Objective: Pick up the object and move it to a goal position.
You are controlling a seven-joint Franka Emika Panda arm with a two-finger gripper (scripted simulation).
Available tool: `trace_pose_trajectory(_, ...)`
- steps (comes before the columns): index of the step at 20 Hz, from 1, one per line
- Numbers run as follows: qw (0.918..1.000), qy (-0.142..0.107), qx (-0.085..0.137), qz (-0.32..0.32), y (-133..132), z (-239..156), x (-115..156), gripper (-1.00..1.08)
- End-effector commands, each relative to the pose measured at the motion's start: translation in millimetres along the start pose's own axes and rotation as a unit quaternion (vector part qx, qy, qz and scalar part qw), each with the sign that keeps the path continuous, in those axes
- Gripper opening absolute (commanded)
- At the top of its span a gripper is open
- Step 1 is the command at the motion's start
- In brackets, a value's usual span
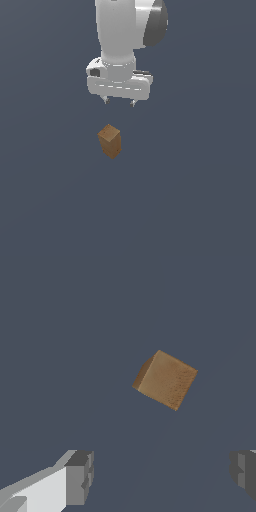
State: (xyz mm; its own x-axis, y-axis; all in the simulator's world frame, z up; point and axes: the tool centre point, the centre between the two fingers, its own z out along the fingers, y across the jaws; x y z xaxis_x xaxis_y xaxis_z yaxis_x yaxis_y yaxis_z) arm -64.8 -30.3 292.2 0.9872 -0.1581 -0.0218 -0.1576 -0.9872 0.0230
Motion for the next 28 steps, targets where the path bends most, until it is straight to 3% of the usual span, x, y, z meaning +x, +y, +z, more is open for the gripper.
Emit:
trace_pose_trajectory(1, 0.9996, 0.001, 0.003, 0.029, 4, 12, 7, 1.0)
trace_pose_trajectory(15, 0.9784, 0.007, 0.013, 0.206, 36, 87, 46, 1.0)
trace_pose_trajectory(21, 0.9724, 0.008, 0.014, 0.233, 41, 99, 50, 1.0)
trace_pose_trajectory(28, 0.9726, 0.007, 0.014, 0.232, 41, 104, 50, 1.0)
